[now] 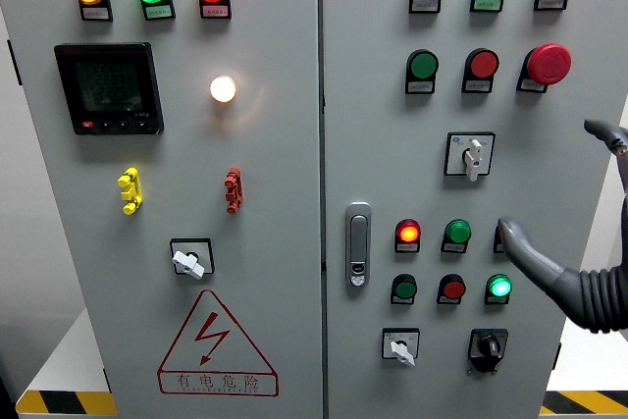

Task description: Rotate and turn off gray switch

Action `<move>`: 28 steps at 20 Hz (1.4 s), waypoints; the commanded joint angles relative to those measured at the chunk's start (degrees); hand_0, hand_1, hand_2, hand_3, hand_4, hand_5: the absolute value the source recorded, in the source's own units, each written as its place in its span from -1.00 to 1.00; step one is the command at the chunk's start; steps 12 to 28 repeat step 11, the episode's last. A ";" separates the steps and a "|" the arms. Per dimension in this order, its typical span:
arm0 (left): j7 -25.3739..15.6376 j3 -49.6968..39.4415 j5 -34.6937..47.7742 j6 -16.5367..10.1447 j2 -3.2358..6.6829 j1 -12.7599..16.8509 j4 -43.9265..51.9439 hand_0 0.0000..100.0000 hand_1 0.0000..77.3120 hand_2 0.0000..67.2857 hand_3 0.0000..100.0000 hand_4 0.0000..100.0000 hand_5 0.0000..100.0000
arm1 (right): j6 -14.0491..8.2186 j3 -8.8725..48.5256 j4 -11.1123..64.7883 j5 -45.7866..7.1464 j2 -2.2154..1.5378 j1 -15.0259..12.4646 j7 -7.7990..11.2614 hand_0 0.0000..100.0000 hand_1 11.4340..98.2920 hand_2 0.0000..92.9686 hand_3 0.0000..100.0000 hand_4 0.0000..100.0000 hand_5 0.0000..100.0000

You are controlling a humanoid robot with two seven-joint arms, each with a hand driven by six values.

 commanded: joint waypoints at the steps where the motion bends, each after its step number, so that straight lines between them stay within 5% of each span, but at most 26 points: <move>1: 0.00 0.00 0.00 0.00 0.00 0.00 0.00 0.76 -1.00 -0.61 -0.63 -0.84 -0.78 | -1.13 -0.27 0.13 -0.20 -0.08 -0.55 0.78 -1.00 -0.33 -0.53 -0.50 -0.73 -0.43; 3: 0.00 0.00 0.00 0.00 0.00 0.00 0.00 0.76 -1.00 -0.61 -0.63 -0.84 -0.78 | -1.84 -0.36 0.13 -1.25 0.01 -0.81 2.63 -1.00 -0.33 -0.53 -0.50 -0.73 -0.43; 11: 0.00 0.00 0.00 0.00 0.00 0.00 0.00 0.77 -1.00 -0.61 -0.63 -0.84 -0.78 | -2.54 -0.27 0.22 -3.19 -0.08 -1.08 5.01 -1.00 -0.32 -0.54 -0.51 -0.74 -0.47; 28: 0.00 0.00 0.00 0.00 0.00 0.00 0.00 0.77 -1.00 -0.61 -0.63 -0.84 -0.78 | -2.54 -0.27 0.22 -3.19 -0.08 -1.08 5.01 -1.00 -0.32 -0.54 -0.51 -0.74 -0.47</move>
